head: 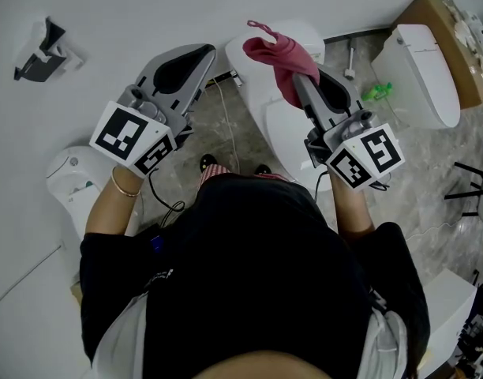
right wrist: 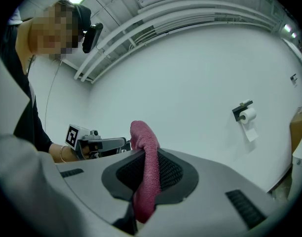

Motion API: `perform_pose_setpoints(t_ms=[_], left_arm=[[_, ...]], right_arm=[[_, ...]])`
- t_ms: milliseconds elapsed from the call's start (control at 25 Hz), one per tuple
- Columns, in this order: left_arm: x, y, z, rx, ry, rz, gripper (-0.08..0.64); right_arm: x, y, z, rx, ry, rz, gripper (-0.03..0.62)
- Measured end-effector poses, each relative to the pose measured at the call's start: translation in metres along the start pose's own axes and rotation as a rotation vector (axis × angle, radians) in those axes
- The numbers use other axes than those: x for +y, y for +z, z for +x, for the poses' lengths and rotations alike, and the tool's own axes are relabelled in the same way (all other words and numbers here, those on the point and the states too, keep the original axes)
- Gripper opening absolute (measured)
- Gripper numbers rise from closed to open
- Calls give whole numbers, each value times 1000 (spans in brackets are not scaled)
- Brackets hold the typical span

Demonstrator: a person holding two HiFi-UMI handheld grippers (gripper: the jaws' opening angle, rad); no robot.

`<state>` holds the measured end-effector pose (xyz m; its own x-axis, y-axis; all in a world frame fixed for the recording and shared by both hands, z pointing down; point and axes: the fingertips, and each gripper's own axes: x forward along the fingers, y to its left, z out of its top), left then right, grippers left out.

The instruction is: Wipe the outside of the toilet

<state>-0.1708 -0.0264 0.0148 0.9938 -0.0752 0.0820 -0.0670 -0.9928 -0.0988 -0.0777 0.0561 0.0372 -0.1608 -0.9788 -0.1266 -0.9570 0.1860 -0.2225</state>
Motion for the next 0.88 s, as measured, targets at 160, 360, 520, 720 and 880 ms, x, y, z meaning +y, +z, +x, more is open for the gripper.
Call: perform_pose_setpoints(t_ms=[160,360,520,720,880], left_arm=[[1,-1,0,11,15,2,9],[3,-5,0,19,27,-12,9],[6,-7,-1,20,34,-17,9],[4,-7,2,30,39,-1,9],[5,-9,3,35,47,-5,9]], right_arm=[[-2,-3,2,18,4,2,54],[-2,-7,2,36,17,1,54],[-2,-9,3,40,20,10,54],[-5,-11,2,38,28,28,54],[-5,-14,2,37,33,43,54]])
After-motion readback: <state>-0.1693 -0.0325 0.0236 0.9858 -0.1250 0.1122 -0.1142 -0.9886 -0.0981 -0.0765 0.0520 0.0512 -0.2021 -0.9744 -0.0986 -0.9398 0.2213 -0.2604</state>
